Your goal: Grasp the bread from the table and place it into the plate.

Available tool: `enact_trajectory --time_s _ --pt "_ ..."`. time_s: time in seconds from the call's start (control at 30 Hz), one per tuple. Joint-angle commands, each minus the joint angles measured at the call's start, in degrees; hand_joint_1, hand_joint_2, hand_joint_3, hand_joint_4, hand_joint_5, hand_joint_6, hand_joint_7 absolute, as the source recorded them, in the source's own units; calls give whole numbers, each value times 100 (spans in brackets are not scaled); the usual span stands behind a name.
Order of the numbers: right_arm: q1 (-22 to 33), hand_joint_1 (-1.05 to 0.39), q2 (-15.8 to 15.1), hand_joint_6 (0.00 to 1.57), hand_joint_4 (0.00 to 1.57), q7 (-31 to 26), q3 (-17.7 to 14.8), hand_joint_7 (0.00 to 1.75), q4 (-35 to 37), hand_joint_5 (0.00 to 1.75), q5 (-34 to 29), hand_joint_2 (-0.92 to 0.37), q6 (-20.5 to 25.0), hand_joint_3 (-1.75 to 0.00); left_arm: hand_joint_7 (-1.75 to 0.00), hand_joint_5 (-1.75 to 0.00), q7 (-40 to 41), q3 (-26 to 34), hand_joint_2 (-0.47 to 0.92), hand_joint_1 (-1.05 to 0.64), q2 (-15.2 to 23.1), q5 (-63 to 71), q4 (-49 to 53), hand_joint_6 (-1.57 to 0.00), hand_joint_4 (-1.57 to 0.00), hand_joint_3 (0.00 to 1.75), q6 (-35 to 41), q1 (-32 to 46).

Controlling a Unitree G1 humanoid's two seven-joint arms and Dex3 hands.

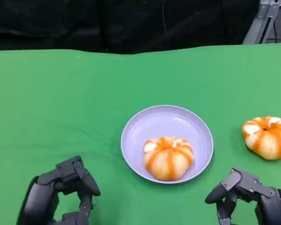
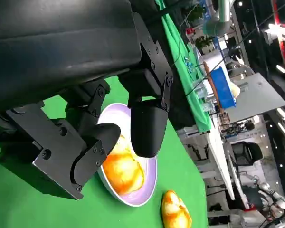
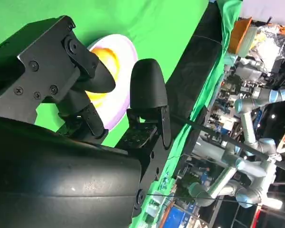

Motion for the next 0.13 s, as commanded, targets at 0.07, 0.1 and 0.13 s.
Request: enact_trajectory --time_s 0.07,0.1,0.13 --pt "25 2 -65 81 87 5 -32 132 22 173 53 -38 -103 -128 -159 -174 -60 59 36 6 43 -40 75 -76 -81 142 -63 -110" --pt "24 3 -64 81 87 10 -32 132 20 173 59 -38 -98 -128 -159 -174 -57 63 36 7 45 -36 75 -77 -81 142 -49 -124" --pt "22 3 -62 81 87 10 -31 132 17 172 56 -38 -96 -128 -159 -174 -46 67 36 7 46 -22 65 -77 -81 143 -23 -130"
